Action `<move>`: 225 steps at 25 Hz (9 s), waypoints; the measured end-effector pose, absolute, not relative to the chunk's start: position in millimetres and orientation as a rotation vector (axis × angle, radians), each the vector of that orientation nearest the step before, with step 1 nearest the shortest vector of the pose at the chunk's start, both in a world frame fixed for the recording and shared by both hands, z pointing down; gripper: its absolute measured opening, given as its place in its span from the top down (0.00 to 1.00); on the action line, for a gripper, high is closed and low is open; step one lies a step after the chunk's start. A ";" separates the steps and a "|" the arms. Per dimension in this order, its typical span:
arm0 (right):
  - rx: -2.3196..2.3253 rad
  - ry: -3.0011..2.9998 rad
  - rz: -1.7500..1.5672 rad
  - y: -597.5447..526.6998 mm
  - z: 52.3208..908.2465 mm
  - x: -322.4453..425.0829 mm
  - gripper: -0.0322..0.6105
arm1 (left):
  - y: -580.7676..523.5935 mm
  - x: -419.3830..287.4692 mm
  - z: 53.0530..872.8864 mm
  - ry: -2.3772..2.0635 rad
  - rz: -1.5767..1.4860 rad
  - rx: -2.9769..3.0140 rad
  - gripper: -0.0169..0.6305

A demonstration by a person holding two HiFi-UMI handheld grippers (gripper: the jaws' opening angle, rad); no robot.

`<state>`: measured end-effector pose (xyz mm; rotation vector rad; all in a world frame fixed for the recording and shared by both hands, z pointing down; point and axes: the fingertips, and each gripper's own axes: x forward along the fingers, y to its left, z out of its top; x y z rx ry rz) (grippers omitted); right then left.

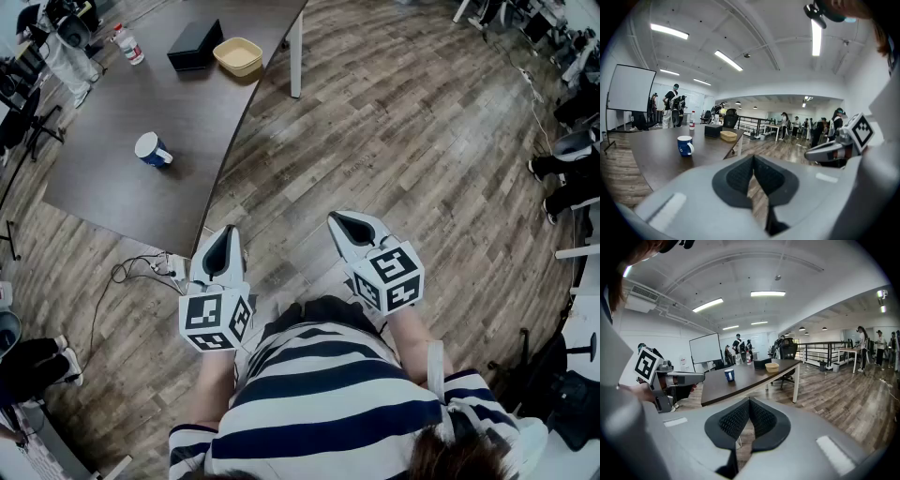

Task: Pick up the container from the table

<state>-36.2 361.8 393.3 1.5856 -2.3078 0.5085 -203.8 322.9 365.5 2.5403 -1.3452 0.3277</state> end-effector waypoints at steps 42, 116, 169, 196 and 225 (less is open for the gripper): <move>1.602 -2.228 0.496 238.3 409.7 -56.4 0.95 | 223.7 -204.4 386.7 -1.120 0.370 2.629 0.97; 1.164 -2.317 0.637 -155.5 479.5 33.1 0.95 | -204.7 -57.1 450.4 -1.170 0.919 2.647 0.97; 0.710 -2.379 0.674 -295.9 540.7 46.1 0.95 | -305.6 -2.2 526.4 -0.774 1.789 2.533 0.97; 0.819 -2.372 0.609 -241.7 506.8 30.5 0.95 | -246.1 -30.4 482.4 -0.845 1.755 2.673 0.97; 0.967 -2.386 0.565 -226.4 469.3 52.5 0.95 | -183.5 -73.1 477.3 -0.897 1.761 2.543 0.97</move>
